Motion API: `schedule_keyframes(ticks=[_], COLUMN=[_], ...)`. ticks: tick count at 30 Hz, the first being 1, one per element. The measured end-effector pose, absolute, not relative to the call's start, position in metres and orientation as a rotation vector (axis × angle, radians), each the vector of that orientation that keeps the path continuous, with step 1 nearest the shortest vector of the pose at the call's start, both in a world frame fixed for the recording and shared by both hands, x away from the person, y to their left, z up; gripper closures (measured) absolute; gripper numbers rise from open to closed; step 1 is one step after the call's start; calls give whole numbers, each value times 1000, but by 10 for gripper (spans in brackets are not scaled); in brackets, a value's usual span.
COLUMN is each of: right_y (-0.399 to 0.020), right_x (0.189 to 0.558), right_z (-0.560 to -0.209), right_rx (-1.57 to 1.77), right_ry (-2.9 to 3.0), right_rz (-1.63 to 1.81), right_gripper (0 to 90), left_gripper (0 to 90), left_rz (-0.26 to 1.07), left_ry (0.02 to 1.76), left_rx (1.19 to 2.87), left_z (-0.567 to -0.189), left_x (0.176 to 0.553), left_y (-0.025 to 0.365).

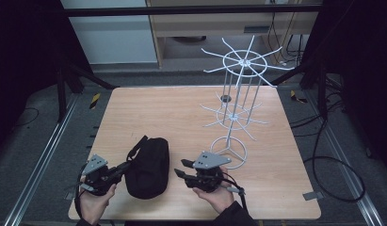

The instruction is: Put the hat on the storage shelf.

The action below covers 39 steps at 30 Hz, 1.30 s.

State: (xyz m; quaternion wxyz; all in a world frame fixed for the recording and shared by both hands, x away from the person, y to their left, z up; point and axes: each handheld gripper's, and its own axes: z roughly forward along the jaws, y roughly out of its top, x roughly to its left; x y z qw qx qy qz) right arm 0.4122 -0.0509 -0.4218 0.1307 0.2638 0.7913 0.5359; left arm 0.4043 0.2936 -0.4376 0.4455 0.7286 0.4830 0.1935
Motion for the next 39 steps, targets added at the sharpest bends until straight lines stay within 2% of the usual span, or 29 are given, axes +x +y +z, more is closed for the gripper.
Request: schedule_keyframes(ticks=[12,23,29,32,39], right_y=[-109,-135,-149,-158,-186], right_x=[410,407,406,406,407], right_z=[-447,-452,-452,-451,-450], right_rx=[907,959,982,1014,1096], right_ry=[2243,2203,2168,2145,2069], right_rz=[1427,1377,1370,1362,1341], right_gripper=[544,523,515,509,491], left_gripper=[826,772,684,607,507], left_rz=[540,594,646,653,671], left_ry=[1296,1324,1326,1326,1283], left_rx=[1895,1985,1965,1931,1852], left_z=[-459,-471,-468,-463,-440], left_x=[424,431,430,427,419], left_y=[308,304,304,306,303])
